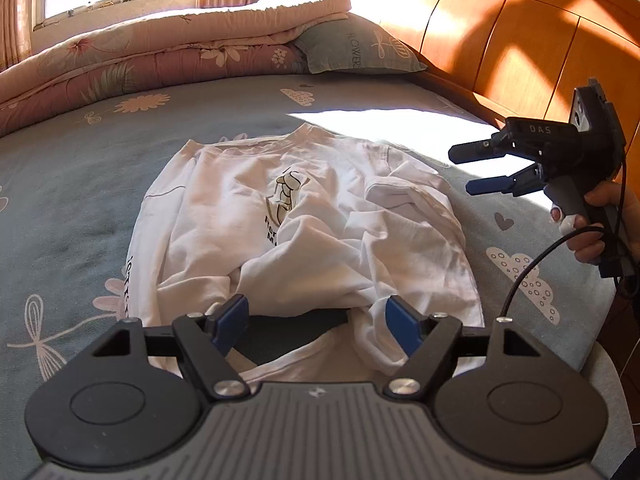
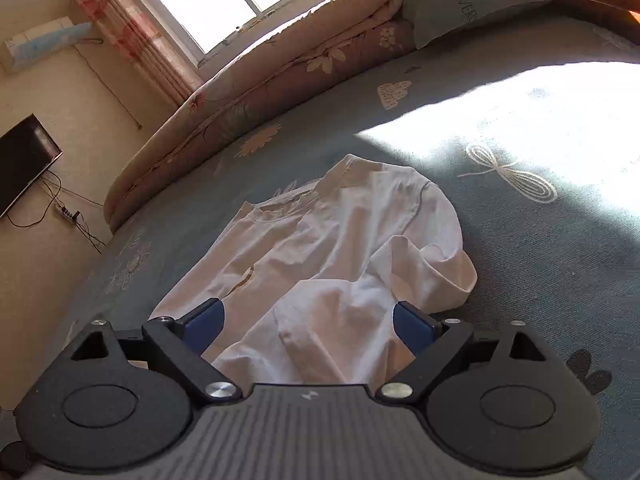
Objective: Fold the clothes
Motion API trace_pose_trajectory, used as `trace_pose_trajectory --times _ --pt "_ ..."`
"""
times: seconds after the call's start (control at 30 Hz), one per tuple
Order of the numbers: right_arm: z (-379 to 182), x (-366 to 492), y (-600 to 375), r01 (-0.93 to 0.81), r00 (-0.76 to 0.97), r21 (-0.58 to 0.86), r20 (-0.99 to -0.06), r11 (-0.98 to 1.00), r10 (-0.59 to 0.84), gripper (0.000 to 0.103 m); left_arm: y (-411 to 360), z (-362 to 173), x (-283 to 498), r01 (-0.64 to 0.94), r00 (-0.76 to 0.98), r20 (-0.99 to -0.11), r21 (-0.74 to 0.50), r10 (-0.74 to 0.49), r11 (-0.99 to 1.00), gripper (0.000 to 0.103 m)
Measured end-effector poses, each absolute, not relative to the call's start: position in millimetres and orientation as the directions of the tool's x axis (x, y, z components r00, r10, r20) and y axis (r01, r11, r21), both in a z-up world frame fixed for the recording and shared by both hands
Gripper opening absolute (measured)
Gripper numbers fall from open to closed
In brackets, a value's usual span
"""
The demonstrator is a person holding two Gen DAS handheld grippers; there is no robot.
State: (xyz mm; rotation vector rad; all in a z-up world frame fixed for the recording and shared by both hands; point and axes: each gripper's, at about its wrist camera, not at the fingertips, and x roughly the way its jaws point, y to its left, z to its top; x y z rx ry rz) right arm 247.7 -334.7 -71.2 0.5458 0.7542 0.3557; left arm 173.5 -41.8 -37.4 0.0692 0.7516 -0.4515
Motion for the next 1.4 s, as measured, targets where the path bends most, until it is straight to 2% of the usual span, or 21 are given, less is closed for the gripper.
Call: trace_pose_trajectory --times 0.23,0.37,0.57,0.73,0.9,1.0,1.07,1.13,1.27,1.3,1.4 --pt "-121 216 -363 0.027 0.640 0.778 -0.495 0.627 0.588 0.095 -51 -28 161 0.433 0.640 -0.666 -0.099 -0.383 0.896 0.076" --pt "-146 227 -342 0.059 0.617 0.818 -0.481 0.573 0.623 0.095 -51 -24 156 0.430 0.645 -0.668 -0.086 -0.373 0.899 0.076" --pt "-129 258 -324 0.014 0.660 0.842 -0.413 0.540 0.627 0.097 -42 -23 156 0.411 0.653 -0.673 -0.073 -0.349 0.909 0.077" --pt "-89 280 -297 -0.101 0.668 0.761 -0.425 0.641 0.611 0.097 -36 -25 161 0.389 0.656 -0.678 -0.075 -0.333 0.918 0.077" --pt "-53 268 -268 -0.236 0.676 0.601 -0.463 0.764 0.573 0.097 -31 -23 163 0.378 0.660 -0.673 -0.085 -0.333 0.922 0.077" --pt "-33 240 -271 -0.323 0.689 0.560 -0.413 0.763 0.595 0.097 -30 -22 163 0.378 0.661 -0.671 -0.090 -0.337 0.921 0.077" --pt "-18 222 -281 -0.378 0.708 0.556 -0.342 0.740 0.618 0.097 -30 -22 163 0.378 0.662 -0.668 -0.092 -0.339 0.921 0.077" --pt "-4 209 -293 -0.385 0.735 0.524 -0.323 0.760 0.596 0.099 -30 -22 163 0.378 0.663 -0.666 -0.095 -0.341 0.921 0.077" --pt "-9 202 -299 -0.229 0.790 0.319 -0.491 0.920 0.367 0.100 -31 -25 162 0.373 0.655 -0.673 -0.106 -0.343 0.922 0.077" --pt "-22 203 -299 -0.176 0.781 0.256 -0.552 0.951 0.293 0.100 -31 -25 161 0.369 0.654 -0.677 -0.105 -0.339 0.923 0.077" --pt "-61 200 -296 -0.112 0.733 0.135 -0.658 0.984 0.174 0.100 -30 -27 160 0.366 0.646 -0.688 -0.100 -0.330 0.925 0.077"
